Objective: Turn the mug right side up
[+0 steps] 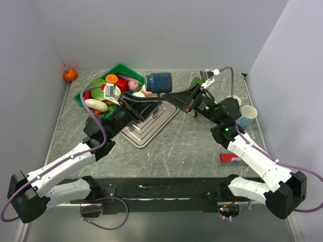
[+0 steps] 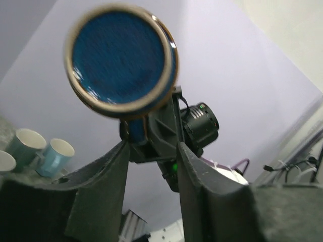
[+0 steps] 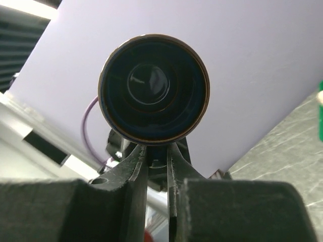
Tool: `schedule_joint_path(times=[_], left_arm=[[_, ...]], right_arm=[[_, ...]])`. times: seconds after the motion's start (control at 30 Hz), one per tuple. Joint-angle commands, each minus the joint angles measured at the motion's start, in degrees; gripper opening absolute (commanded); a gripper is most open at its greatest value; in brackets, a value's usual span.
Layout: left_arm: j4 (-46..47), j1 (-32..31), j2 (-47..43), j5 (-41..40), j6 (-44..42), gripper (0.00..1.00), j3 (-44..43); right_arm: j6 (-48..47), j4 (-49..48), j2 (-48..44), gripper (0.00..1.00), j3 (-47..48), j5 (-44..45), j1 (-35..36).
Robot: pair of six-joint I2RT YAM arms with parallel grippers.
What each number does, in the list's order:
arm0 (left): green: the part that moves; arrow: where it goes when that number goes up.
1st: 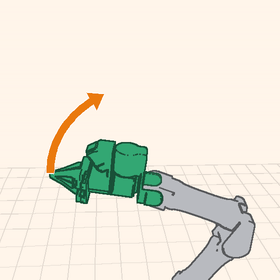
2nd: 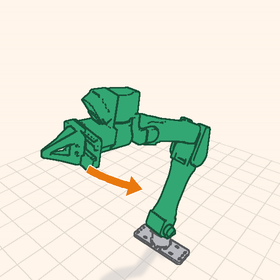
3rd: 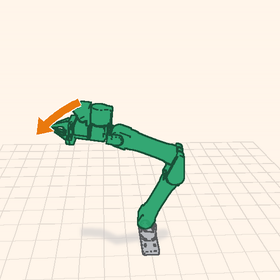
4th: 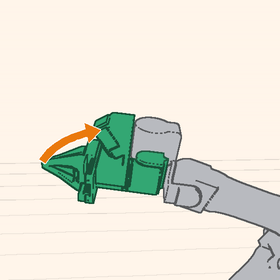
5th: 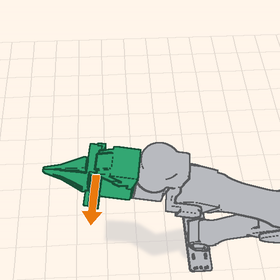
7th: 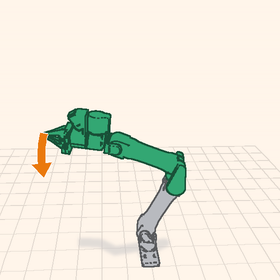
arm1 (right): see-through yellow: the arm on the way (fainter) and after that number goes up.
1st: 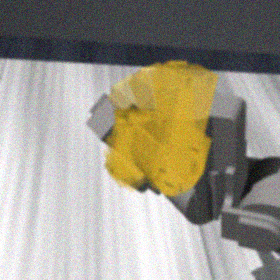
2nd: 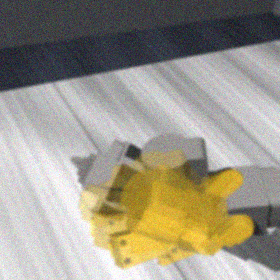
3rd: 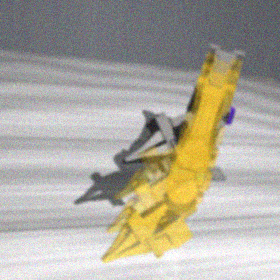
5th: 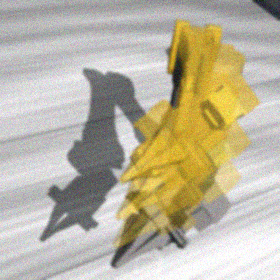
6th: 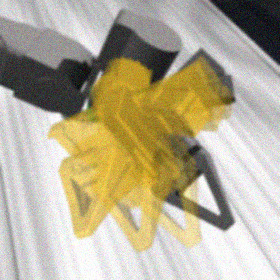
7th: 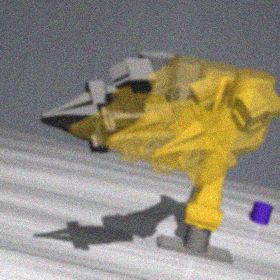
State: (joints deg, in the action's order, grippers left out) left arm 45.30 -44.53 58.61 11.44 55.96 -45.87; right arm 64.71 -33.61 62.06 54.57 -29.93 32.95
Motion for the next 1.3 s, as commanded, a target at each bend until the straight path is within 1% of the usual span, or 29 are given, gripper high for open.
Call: schedule_joint_path(times=[0.0, 0.07, 0.1, 0.17, 0.2, 0.23, 0.27, 0.3, 0.33, 0.37, 0.4, 0.43, 0.5, 0.57, 0.6, 0.7, 0.9, 1.07, 1.2, 1.27], left_arm=[[-1.61, -1.26, -1.39, 4.29, -2.17, 0.58, -0.36], [-2.40, -1.26, -1.48, 3.42, -2.61, 0.67, -0.36], [-3.89, -1.26, -1.65, 2.89, -2.88, 0.79, -0.36], [-6.44, -1.26, -2.18, 0.79, -4.10, 0.87, -0.63], [-9.76, -1.26, -2.62, -0.01, -4.54, 0.94, -0.80], [-12.23, -1.26, -3.15, -1.41, -5.94, 0.97, -0.80], [-14.60, -1.26, -4.19, -4.03, -6.74, 0.99, -1.06], [-17.06, -1.26, -4.73, -5.97, -7.62, 0.97, -1.24], [-23.70, -1.26, -5.25, -7.99, -9.19, 0.96, -1.59], [-26.64, -1.26, -6.13, -9.84, -9.99, 0.96, -2.38], [-29.80, -1.26, -6.66, -13.25, -10.69, 0.96, -2.65], [-34.53, -1.26, -7.01, -15.03, -11.75, 0.96, -2.91], [-38.17, -1.26, -8.42, -20.11, -12.63, 0.96, -2.74], [-41.85, -1.26, -9.38, -22.94, -12.90, 0.96, -2.30], [-42.74, -1.26, -9.65, -25.13, -13.16, 0.96, -2.12], [-46.95, -1.26, -9.74, -28.04, -13.07, 0.96, -2.12], [-53.20, -1.26, -8.60, -34.02, -12.37, 0.96, -3.17], [-57.33, -1.17, -6.32, -38.33, -11.58, 0.96, -4.40], [-60.94, -1.08, -4.65, -40.35, -10.88, 0.96, -5.28], [-62.43, -1.08, -3.94, -40.97, -10.61, 0.96, -5.46]], right_arm=[[-5.46, -0.77, -3.61, 0.00, 1.51, 8.04, -0.25], [-7.74, 0.29, -4.66, 0.00, 1.33, 9.18, -0.34], [-8.62, 2.47, -5.19, 0.00, 1.33, 9.71, -0.34], [-12.56, 6.60, -6.68, 0.00, 2.12, 11.20, -0.25], [-14.15, 9.41, -7.21, 0.00, 2.65, 12.95, -0.34], [-15.82, 15.96, -7.57, 0.00, 3.35, 13.49, -0.34], [-20.02, 19.94, -8.27, 0.00, 5.18, 14.37, -0.25], [-22.58, 23.64, -8.71, 0.00, 6.24, 17.68, -0.34], [-27.48, 31.94, -8.97, 0.00, 7.99, 19.20, -0.25], [-29.36, 35.85, -9.15, 0.00, 8.80, 21.04, -0.34], [-31.20, 40.59, -9.15, 0.00, 9.50, 24.97, -0.34], [-34.61, 45.42, -9.41, 0.00, 9.68, 26.75, -0.34], [-36.92, 48.53, -9.85, 0.00, 8.46, 29.31, -0.34], [-39.39, 51.43, -9.77, 0.00, 6.17, 32.47, -0.34], [-39.74, 52.14, -9.51, 0.00, 5.56, 33.44, -0.25], [-41.06, 51.63, -8.37, 0.00, 2.04, 35.73, -0.08], [-43.87, 49.70, -2.57, 0.00, -1.48, 43.20, 2.38], [-45.19, 48.64, 7.09, 0.00, -1.13, 51.28, 7.47], [-45.46, 49.51, 14.30, 0.00, 0.89, 57.77, 9.76], [-45.55, 50.04, 17.82, 0.00, 2.12, 58.76, 10.20]])
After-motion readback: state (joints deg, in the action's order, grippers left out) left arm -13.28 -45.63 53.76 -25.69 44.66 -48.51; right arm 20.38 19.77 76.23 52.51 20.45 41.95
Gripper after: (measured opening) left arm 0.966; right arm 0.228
